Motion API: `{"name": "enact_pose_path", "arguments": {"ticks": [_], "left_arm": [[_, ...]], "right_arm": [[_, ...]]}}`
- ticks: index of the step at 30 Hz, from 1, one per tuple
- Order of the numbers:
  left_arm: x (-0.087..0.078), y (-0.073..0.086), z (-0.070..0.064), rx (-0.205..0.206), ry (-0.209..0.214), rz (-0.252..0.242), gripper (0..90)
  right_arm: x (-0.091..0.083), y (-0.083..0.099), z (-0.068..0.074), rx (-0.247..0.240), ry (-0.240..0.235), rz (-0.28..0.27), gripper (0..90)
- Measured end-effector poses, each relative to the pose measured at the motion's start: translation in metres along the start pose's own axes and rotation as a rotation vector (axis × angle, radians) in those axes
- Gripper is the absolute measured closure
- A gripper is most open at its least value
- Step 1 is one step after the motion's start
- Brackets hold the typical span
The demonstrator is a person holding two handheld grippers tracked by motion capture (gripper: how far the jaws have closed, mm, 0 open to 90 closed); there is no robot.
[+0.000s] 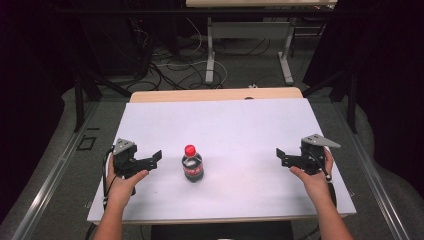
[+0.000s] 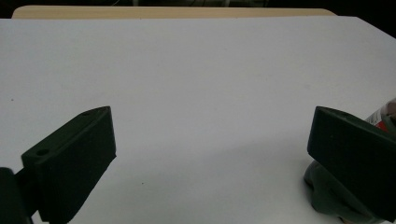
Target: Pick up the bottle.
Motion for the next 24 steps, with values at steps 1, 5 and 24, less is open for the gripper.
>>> {"name": "enact_pose_path", "arguments": {"ticks": [1, 5, 24], "left_arm": [[0.000, 0.000, 0.000, 0.000, 0.000, 0.000, 4.5], [-0.003, -0.001, -0.010, 0.000, 0.045, 0.016, 5.4], [-0.006, 0.010, -0.085, 0.180, 0.304, 0.103, 16.9]], "right_arm": [[0.000, -0.001, 0.001, -0.003, -0.005, -0.001, 0.0], [-0.001, -0.003, 0.005, -0.028, -0.019, 0.005, 0.0], [0.000, -0.004, 0.019, -0.066, -0.068, 0.014, 0.0]]}}
Point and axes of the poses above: each handheld gripper's, and its own axes: x roughly forward along the jaws, y roughly out of its underside, z roughly to its left, the point moved 9 cm from there along x, roughly forward along the jaws, and after that the axes turned 10 degrees about -x, right-handed, at the moved point
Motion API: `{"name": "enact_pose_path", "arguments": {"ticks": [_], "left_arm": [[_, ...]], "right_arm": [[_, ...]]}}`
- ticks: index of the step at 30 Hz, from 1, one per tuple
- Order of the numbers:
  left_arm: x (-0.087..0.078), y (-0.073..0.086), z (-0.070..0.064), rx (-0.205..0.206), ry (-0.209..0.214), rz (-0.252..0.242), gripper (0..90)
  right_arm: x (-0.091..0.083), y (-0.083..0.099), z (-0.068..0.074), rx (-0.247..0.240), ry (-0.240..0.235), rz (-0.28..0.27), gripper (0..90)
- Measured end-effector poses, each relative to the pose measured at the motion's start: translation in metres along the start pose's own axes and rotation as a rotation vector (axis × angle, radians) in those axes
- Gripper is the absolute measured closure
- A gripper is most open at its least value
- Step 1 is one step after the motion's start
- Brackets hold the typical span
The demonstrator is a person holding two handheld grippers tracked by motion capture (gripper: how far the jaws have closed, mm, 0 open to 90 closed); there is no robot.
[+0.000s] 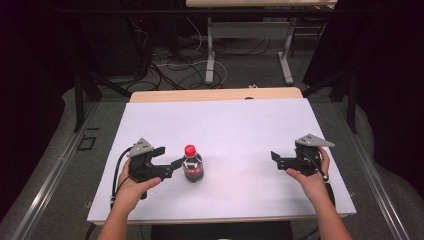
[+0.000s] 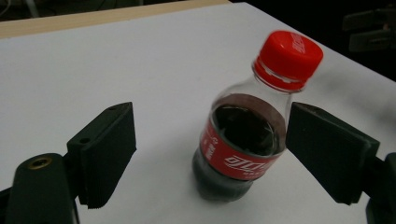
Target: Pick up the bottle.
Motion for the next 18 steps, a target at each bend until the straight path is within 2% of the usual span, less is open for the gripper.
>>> {"name": "enact_pose_path", "arguments": {"ticks": [4, 8, 11, 15, 18], "left_arm": [[0.012, 0.008, -0.008, 0.019, 0.021, 0.027, 19.0], [0.025, 0.016, -0.011, 0.043, 0.012, 0.049, 19.5], [0.034, 0.023, -0.014, 0.032, 0.021, 0.069, 19.6], [0.047, 0.030, -0.017, 0.035, 0.010, 0.063, 20.1], [0.054, 0.034, -0.016, 0.046, -0.014, 0.064, 22.1]], "right_arm": [[0.001, 0.000, 0.004, 0.000, -0.012, 0.001, 0.9], [0.004, 0.000, 0.007, -0.009, -0.015, -0.004, 0.9], [0.004, 0.001, 0.008, -0.012, -0.022, 0.005, 0.9], [0.004, 0.001, 0.010, -0.001, -0.029, 0.006, 0.9], [0.005, 0.002, 0.011, -0.006, -0.032, 0.011, 0.9]]}}
Point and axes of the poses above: each handheld gripper's, and its own axes: x roughly forward along the jaws, y roughly out of its underside, z roughly to its left, the point moved 9 cm from there along x, roughly forward along the jaws, and after that the axes turned 10 degrees about -x, right-handed, at the moved point
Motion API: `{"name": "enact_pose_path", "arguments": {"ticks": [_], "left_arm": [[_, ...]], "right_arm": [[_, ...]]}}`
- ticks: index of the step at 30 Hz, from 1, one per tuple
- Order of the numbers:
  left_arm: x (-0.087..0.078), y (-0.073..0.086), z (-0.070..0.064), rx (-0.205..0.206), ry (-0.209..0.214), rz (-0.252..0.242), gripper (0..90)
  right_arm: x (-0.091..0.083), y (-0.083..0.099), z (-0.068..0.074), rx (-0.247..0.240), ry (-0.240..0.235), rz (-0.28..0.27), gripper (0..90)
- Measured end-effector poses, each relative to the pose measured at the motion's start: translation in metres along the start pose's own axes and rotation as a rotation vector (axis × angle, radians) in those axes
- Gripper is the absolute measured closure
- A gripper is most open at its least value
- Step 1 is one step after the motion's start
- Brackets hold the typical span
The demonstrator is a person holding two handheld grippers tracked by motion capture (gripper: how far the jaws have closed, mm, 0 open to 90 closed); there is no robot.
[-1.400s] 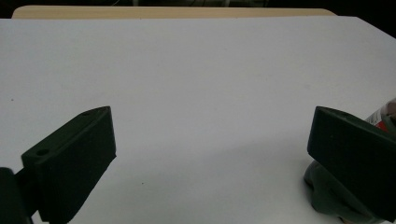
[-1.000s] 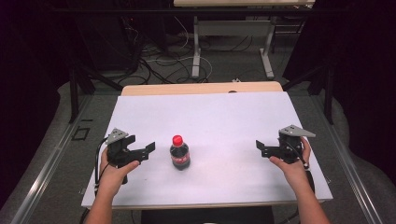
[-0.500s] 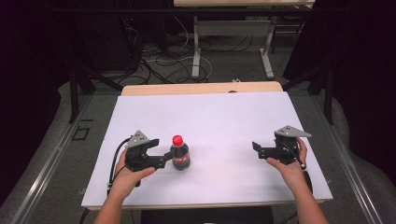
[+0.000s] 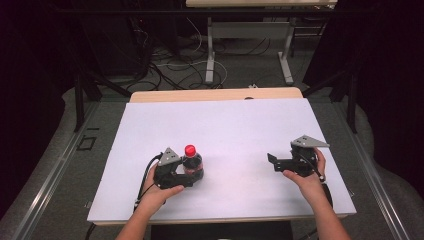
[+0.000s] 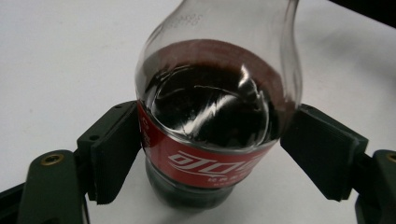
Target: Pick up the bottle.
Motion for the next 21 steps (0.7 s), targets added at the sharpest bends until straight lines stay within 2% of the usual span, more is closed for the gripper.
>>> {"name": "enact_pose_path", "arguments": {"ticks": [7, 9, 14, 17, 21], "left_arm": [[0.008, 0.001, 0.001, -0.016, 0.000, -0.010, 24.9], [0.010, 0.002, 0.002, 0.001, -0.012, -0.017, 25.8], [0.010, 0.002, 0.002, 0.013, -0.029, -0.019, 27.8], [0.011, 0.001, 0.003, 0.014, -0.041, -0.032, 28.4], [0.010, 0.001, 0.001, 0.016, -0.042, -0.019, 28.9]], "right_arm": [[0.002, 0.000, 0.002, -0.010, 0.000, 0.000, 0.9], [0.003, 0.000, 0.005, -0.010, -0.014, 0.001, 0.9], [0.004, 0.000, 0.006, -0.019, -0.007, -0.002, 1.0], [0.004, -0.001, 0.008, -0.023, -0.020, 0.000, 1.0], [0.003, -0.003, 0.012, -0.035, -0.025, -0.003, 3.8]]}}
Point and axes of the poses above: each handheld gripper's, and its own axes: x roughly forward along the jaws, y roughly out of its underside, z roughly to its left, the point moved 9 cm from there along x, roughly forward along the jaws, and after that the axes turned 10 degrees about -x, right-handed, at the moved point
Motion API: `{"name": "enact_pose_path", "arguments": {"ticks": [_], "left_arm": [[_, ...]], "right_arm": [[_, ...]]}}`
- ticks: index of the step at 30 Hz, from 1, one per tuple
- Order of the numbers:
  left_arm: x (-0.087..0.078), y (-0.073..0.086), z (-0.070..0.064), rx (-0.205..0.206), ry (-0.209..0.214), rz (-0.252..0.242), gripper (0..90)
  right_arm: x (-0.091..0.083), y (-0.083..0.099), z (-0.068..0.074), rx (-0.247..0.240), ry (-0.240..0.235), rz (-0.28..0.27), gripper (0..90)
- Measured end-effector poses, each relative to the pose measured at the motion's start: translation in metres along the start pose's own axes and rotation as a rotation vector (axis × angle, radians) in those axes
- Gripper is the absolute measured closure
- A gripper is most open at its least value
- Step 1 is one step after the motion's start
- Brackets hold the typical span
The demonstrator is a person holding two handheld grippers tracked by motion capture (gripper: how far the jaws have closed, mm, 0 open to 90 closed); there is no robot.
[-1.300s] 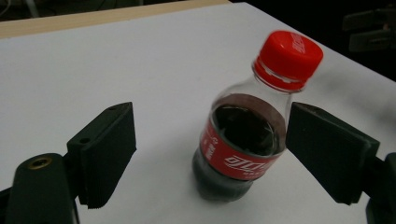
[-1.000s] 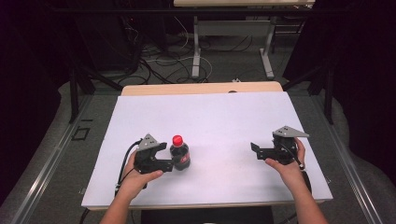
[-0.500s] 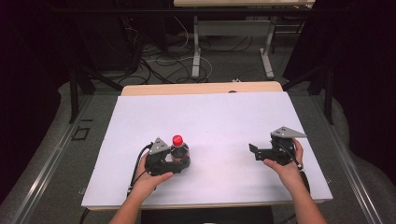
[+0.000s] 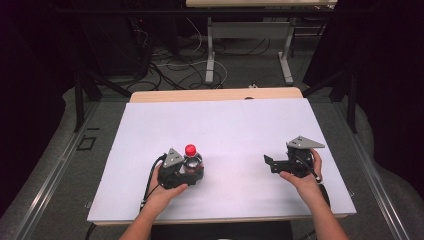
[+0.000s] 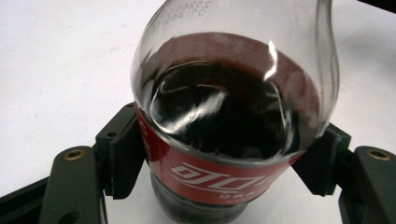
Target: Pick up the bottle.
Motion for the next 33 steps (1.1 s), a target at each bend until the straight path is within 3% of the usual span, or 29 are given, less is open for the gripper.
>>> {"name": "enact_pose_path", "arguments": {"ticks": [4, 7, 10, 14, 15, 16, 21, 25, 28, 29, 30, 33], "left_arm": [[0.001, -0.001, -0.001, 0.002, -0.011, -0.004, 29.0], [0.000, -0.001, -0.004, 0.006, 0.005, 0.004, 29.1], [0.000, -0.003, -0.011, 0.015, 0.015, 0.002, 29.0], [-0.001, -0.005, -0.017, 0.031, 0.019, 0.013, 29.1], [-0.001, -0.005, -0.017, 0.031, 0.019, 0.013, 29.1], [-0.001, -0.007, -0.021, 0.021, 0.023, 0.009, 29.1], [0.000, -0.009, -0.026, 0.032, 0.021, 0.003, 29.1], [0.002, -0.010, -0.032, 0.034, 0.037, 0.005, 29.2], [0.002, -0.010, -0.035, 0.039, 0.044, 0.010, 29.2], [0.002, -0.011, -0.037, 0.043, 0.043, 0.005, 29.2], [0.002, -0.011, -0.041, 0.038, 0.055, 0.002, 29.2], [0.003, -0.010, -0.046, 0.047, 0.063, 0.013, 29.2]], "right_arm": [[-0.002, -0.004, 0.004, -0.023, -0.006, -0.016, 9.9], [-0.003, -0.008, 0.008, -0.035, -0.015, -0.032, 15.8], [-0.008, -0.019, 0.019, -0.066, -0.069, -0.054, 23.9], [-0.013, -0.033, 0.039, -0.053, -0.159, -0.086, 31.8], [-0.013, -0.033, 0.039, -0.053, -0.159, -0.086, 31.8], [-0.016, -0.041, 0.049, -0.058, -0.193, -0.078, 32.1], [-0.021, -0.066, 0.074, -0.098, -0.240, -0.110, 33.5], [-0.023, -0.088, 0.099, -0.148, -0.306, -0.167, 34.9], [-0.023, -0.102, 0.114, -0.183, -0.317, -0.197, 35.3], [-0.023, -0.102, 0.114, -0.183, -0.317, -0.197, 35.3], [-0.023, -0.110, 0.124, -0.188, -0.333, -0.213, 38.7], [-0.020, -0.116, 0.136, -0.181, -0.359, -0.232, 42.7]]}}
Point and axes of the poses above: each handheld gripper's, and its own axes: x roughly forward along the jaws, y roughly out of its underside, z roughly to its left, the point moved 9 cm from there along x, roughly forward along the jaws, and after that the axes turned 10 degrees about -x, right-handed, at the moved point
